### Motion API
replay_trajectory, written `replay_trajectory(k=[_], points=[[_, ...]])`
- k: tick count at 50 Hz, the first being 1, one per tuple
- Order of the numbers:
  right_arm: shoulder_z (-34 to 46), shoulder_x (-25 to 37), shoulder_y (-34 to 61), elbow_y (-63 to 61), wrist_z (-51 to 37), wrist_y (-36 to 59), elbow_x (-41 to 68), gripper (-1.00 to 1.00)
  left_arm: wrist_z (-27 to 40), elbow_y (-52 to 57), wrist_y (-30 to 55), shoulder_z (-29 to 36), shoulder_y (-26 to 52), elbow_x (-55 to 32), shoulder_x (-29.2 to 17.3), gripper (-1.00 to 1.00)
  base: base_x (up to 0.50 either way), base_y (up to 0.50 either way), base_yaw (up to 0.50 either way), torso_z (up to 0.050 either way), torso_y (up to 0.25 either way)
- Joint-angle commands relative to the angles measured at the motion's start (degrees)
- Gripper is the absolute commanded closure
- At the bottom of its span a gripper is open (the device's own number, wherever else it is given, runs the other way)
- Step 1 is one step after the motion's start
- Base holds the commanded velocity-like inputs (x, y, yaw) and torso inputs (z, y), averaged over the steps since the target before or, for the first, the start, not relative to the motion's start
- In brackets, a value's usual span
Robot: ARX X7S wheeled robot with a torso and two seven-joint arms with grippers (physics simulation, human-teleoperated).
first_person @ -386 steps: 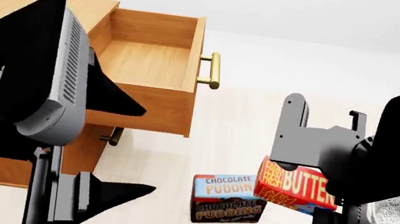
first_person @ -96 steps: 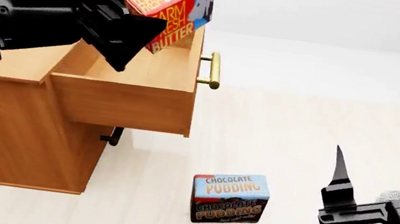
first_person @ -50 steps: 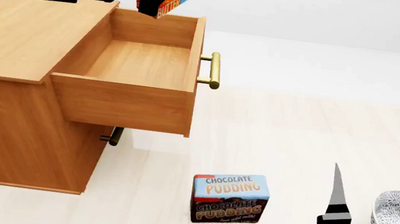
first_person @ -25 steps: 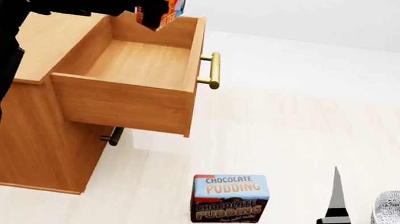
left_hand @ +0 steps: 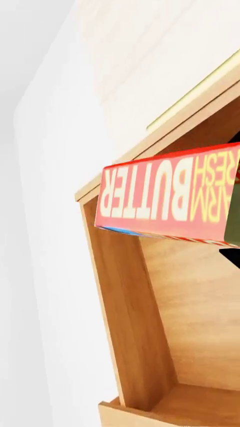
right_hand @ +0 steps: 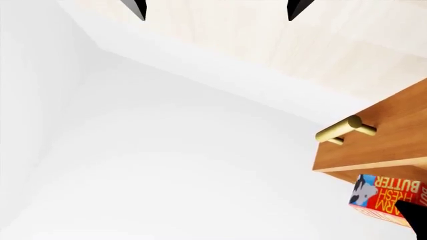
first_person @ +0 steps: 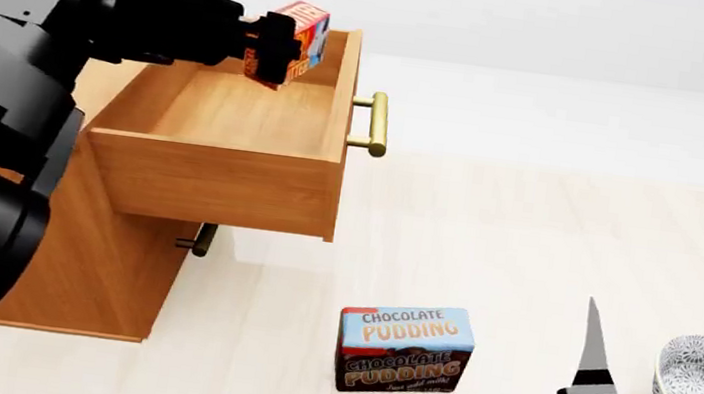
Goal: Put the butter at the back in the top drawer of the cabinet and close it.
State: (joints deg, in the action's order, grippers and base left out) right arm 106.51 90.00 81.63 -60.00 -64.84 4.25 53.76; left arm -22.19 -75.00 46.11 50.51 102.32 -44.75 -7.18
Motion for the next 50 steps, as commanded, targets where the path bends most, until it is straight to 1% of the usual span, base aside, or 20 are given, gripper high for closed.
replay_trajectory(k=[1,14,23,34,50], points=[[0.23,0.00,-0.50,0.02,-0.47,-0.38,-0.22,-1.00,-0.91,0.05,1.36,-12.88,-1.13,10.44,1.27,1.00,0.00,0.00,0.00,0.000,0.000],[0.41,0.00,-0.95,0.02,-1.17,-0.79,-0.55,-1.00,-3.20,0.04,3.05,-26.33,-2.80,26.29,2.99,1.00,0.00,0.00,0.00,0.000,0.001],[0.35,0.00,-1.06,0.01,-1.32,-0.78,-0.51,-1.00,-4.55,0.04,5.98,-33.02,-2.83,34.49,3.66,1.00,0.00,0.00,0.00,0.001,0.001],[0.51,0.00,-1.44,0.02,-1.60,-0.96,-0.94,-1.00,-6.04,0.04,9.79,-36.23,-2.52,40.62,4.36,1.00,0.00,0.00,0.00,0.000,0.001],[0.55,0.00,-1.79,0.01,-1.86,-1.08,-0.93,-1.00,-7.07,0.04,11.29,-38.55,-3.47,43.48,4.85,1.00,0.00,0.00,0.00,0.001,0.001]])
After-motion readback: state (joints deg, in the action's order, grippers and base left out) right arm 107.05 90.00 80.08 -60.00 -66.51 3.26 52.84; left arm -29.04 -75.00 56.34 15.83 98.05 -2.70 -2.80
